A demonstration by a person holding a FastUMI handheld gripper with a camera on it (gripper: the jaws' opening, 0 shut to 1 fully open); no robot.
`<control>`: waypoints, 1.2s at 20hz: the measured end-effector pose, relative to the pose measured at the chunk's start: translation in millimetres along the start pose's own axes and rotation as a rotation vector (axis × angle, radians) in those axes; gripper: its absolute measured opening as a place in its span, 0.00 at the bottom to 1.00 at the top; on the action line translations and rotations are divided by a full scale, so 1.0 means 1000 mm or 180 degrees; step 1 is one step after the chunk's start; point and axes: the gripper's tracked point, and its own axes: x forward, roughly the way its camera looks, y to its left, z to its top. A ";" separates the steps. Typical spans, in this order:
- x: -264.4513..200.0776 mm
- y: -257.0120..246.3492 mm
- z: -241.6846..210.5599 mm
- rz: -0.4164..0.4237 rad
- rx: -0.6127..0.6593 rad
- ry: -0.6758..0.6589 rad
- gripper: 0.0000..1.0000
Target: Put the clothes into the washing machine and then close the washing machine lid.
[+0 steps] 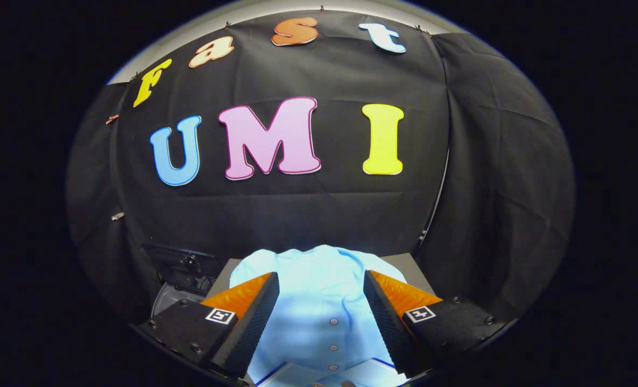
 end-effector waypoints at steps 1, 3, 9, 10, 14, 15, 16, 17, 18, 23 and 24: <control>0.006 -0.001 -0.004 -0.0012 -0.0006 0.0048 0.99; 0.019 -0.005 -0.014 -0.0066 -0.0037 0.0159 0.99; 0.051 -0.014 -0.042 -0.0153 -0.0056 0.0569 0.99; 0.054 -0.019 -0.048 -0.0195 -0.0063 0.0632 0.99; 0.064 -0.022 -0.066 -0.0173 -0.0006 0.0905 0.98; 0.063 -0.024 -0.067 -0.0158 0.0046 0.0918 0.98; 0.063 -0.025 -0.069 -0.0143 0.0111 0.0937 0.98; 0.065 -0.025 -0.072 -0.0132 0.0170 0.0964 0.97; 0.065 -0.026 -0.073 -0.0118 0.0201 0.0996 0.97; 0.067 -0.019 -0.077 -0.0052 0.0128 0.1143 0.97; 0.069 -0.014 -0.077 -0.0009 0.0125 0.1168 0.83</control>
